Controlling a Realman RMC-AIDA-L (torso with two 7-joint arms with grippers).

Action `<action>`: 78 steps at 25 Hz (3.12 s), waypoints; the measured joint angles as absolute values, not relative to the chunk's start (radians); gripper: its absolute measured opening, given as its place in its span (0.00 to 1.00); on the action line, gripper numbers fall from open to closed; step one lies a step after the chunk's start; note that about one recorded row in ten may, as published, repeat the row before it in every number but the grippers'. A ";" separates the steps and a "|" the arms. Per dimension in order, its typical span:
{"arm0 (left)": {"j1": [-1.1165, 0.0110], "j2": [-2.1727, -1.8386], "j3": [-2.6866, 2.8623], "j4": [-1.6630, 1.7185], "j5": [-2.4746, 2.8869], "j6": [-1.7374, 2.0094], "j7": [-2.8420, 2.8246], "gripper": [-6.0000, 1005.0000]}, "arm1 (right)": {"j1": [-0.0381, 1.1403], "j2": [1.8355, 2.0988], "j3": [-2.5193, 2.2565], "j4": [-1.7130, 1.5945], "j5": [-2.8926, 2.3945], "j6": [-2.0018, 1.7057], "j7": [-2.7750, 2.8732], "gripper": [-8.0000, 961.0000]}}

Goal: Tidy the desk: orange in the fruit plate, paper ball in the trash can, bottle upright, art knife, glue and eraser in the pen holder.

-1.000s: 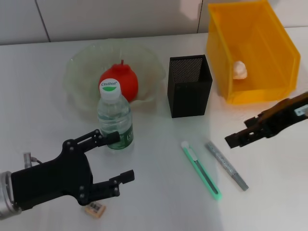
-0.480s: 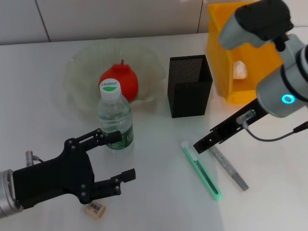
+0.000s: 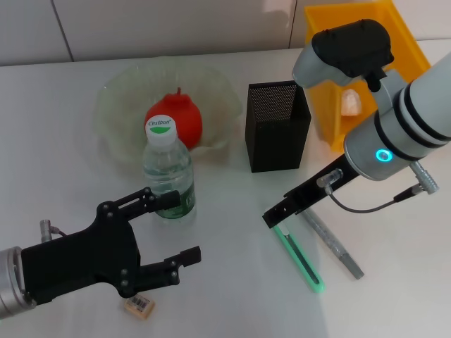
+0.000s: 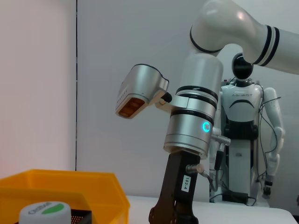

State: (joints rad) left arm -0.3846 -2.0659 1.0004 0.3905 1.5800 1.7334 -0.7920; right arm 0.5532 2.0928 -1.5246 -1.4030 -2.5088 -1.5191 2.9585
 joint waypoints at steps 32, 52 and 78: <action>-0.385 -2.065 1.000 0.390 1.580 1.733 -0.799 0.80 | 0.613 2.092 -1.591 -1.241 -2.494 -1.405 2.957 0.74; -0.392 -2.063 1.000 0.399 1.580 1.743 -0.821 0.80 | 0.622 2.091 -1.596 -1.192 -2.499 -1.393 2.957 0.55; -0.391 -2.062 1.000 0.399 1.580 1.744 -0.828 0.80 | 0.647 2.089 -1.606 -1.155 -2.505 -1.393 2.956 0.37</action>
State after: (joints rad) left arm -0.3914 -2.0616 1.0001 0.3988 1.5800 1.7442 -0.8284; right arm 0.6475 2.0892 -1.6060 -1.1548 -2.5050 -1.3928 2.9564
